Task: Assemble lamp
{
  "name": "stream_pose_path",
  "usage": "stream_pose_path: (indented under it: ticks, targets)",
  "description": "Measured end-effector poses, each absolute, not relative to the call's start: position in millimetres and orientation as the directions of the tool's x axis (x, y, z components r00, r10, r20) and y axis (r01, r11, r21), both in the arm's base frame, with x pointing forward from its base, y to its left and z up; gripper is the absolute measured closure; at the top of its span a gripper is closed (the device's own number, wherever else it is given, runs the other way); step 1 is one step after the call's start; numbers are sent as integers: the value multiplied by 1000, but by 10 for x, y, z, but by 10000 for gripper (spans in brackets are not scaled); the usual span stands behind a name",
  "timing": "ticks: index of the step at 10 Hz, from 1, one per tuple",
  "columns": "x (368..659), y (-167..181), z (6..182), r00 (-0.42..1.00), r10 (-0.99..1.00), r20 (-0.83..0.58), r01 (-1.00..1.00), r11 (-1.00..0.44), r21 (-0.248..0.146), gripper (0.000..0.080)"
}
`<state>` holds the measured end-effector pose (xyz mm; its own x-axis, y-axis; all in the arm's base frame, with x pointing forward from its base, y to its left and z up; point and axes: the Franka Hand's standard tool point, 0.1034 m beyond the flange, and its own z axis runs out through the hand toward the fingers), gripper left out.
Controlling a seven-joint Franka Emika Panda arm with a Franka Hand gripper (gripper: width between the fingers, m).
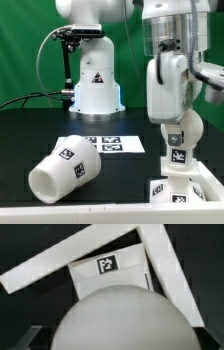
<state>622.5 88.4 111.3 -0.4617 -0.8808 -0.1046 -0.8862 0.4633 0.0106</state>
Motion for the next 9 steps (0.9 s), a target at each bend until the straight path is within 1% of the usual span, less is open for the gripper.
stream_pose_path:
  ticks: [1,2,3,4,7,8,9]
  targets:
    - [6231,908,1121,-438,-893,-104,-898,440,2,223]
    - [6228,907,1111,-421,-901,-102,-906,423,1,157]
    - [6226,907,1104,-418,-903,-101,-907,420,2,157]
    - [6224,907,1101,-417,-903,-101,-908,419,2,108]
    - [6228,901,1104,-397,-912,-100,-917,399,0,101]
    - [6257,871,1266,-306,-945,-113,-951,309,-11,101]
    - [6299,821,1480,-218,-968,-126,-974,224,-38,101]
